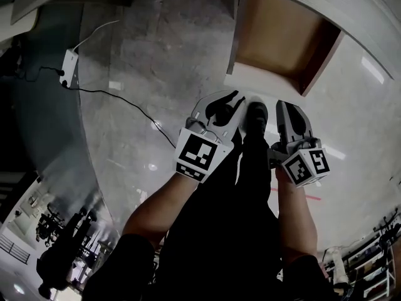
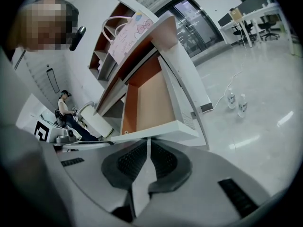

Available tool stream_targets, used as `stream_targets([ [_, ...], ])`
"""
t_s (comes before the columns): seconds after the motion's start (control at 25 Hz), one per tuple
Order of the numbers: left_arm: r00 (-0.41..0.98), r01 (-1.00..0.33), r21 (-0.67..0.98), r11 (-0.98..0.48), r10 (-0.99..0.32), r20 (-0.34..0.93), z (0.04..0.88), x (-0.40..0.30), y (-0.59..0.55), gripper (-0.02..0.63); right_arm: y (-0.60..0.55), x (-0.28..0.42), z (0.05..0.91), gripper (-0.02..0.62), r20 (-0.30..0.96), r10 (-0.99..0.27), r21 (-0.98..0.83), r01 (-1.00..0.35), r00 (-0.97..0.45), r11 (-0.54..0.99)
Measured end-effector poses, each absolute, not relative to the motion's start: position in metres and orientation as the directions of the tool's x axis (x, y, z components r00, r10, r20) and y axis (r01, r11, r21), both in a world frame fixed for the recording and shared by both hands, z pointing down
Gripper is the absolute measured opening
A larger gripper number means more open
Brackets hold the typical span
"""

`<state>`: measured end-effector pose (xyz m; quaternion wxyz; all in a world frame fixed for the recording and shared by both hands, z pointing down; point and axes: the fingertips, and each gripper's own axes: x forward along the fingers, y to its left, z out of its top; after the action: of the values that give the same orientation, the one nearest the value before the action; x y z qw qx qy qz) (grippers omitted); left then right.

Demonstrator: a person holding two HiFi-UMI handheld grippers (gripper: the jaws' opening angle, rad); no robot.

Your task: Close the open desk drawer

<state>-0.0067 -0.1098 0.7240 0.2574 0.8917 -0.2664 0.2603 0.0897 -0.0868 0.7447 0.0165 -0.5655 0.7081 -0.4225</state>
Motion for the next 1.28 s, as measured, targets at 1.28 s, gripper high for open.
stream_targets([
  [1.28,0.703,-0.684,0.137,-0.717,-0.596,0.389,0.643,0.042,-0.244,0.052,-0.198,0.131,0.647,0.021,0.288,-0.882,-0.411,-0.880,-0.374,0.239],
])
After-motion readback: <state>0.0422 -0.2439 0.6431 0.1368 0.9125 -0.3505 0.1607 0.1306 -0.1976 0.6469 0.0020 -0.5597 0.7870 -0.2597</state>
